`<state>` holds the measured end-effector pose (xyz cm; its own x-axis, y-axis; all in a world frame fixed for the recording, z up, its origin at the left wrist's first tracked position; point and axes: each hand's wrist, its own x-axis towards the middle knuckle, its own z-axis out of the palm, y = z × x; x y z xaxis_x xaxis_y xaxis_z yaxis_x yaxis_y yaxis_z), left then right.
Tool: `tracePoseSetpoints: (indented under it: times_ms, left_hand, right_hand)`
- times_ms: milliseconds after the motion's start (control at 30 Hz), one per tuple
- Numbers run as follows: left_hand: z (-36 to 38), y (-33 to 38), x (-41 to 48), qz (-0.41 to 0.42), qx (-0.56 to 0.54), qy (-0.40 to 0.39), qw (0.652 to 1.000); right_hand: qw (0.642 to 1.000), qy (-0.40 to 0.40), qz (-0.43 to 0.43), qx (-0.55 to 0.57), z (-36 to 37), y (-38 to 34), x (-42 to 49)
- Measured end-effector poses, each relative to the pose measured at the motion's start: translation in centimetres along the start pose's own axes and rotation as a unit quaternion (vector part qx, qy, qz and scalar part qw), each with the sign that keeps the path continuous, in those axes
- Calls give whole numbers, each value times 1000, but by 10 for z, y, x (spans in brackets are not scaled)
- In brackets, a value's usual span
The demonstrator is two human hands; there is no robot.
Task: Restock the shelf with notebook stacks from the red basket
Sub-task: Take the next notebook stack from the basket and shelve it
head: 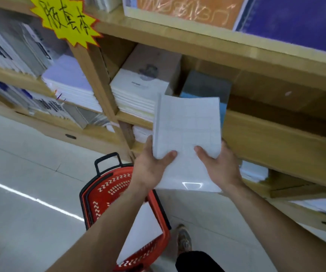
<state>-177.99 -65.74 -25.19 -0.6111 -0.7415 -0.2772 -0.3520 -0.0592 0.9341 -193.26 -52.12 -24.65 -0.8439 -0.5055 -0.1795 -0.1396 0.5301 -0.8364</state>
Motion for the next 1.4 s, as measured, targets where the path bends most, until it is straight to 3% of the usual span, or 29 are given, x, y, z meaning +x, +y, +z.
tracePoseSetpoints:
  times_ms: [233, 500, 700, 867, 1167, 1400]
  left_hand:
    - [44, -4, 14, 5, -2, 24, 1000]
    - [58, 11, 13, 1, 29, -7, 1000]
    - [61, 49, 66, -11, 16, -11, 1000]
    - [61, 66, 109, -48, -7, -14, 999]
    - [64, 34, 97, -93, 36, 52, 994]
    - [72, 65, 117, 5, 63, 96, 993]
  right_hand:
    - [999, -30, -10, -34, -29, 13, 45]
    - [999, 27, 16, -21, -48, 30, 23]
    - [998, 61, 24, 18, -52, 8, 60]
    - [997, 44, 49, 46, -37, 0, 98]
    - [992, 28, 61, 105, -26, 31, 72]
    - [989, 99, 20, 109, -12, 10, 89]
